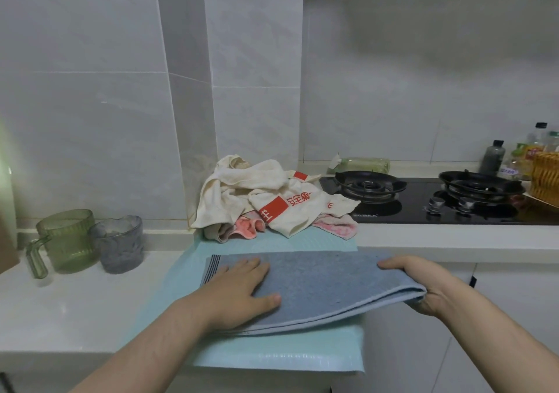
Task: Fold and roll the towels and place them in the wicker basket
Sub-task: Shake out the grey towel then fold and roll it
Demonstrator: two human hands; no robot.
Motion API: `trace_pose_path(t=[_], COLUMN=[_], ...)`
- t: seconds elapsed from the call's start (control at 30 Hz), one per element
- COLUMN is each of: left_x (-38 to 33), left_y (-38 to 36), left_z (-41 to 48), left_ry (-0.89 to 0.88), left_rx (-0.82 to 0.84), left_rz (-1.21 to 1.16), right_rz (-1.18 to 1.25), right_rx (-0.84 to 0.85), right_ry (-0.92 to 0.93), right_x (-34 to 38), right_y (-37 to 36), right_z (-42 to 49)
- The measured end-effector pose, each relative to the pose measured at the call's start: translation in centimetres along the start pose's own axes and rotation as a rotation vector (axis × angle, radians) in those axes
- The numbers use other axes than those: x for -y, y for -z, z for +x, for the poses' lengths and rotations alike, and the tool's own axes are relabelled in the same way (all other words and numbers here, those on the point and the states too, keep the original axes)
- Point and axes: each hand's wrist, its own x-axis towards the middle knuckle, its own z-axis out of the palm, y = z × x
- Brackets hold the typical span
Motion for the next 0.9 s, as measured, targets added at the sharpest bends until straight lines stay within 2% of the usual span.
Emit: trace_pose_path(t=[0.1,0.23,0.43,0.5,0.57,0.67,0.73,0.9], left_x=[-2.3,-3.8,-3.7,-3.7,-3.6,-2.6,-1.2,2.3], left_y=[-0.3,-1.5,-2.0,-2.2,-2.2,-1.5,-0.8,0.3], left_z=[2.2,4.0,4.3,4.2,3.9,3.1,2.8,1.7], left_ry=[-0.061,-0.11,-0.108,-0.113,-0.117,-0.047,0.074,0.233], left_rx=[-0.003,-0.006,-0.016,-0.047,-0.129,-0.355,-0.46,-0.54], left_rz=[-0.006,0.076,0.12,0.068,-0.139,-0.783,-1.096,-1.529], right_rz=[0.137,0.199,0.3,0.301,0.28,0.226,0.18,-0.064], right_rx=[0.025,0.052,0.105,0.132,0.156,0.209,0.221,0.187], right_ry=[-0.031,-0.059,0.005,0.045,0.093,0.118,0.133,0.221], right_x=[-0.1,-0.3,2.1,3.1,4.3,6.1,6.9,7.2], right_y=[0.5,0.5,-0.9,-1.9,-3.0,-5.3,-7.4,-13.7], right_z=[-0.8,-1.5,-2.9,-3.4,-4.0,-4.7,-4.6,-3.9])
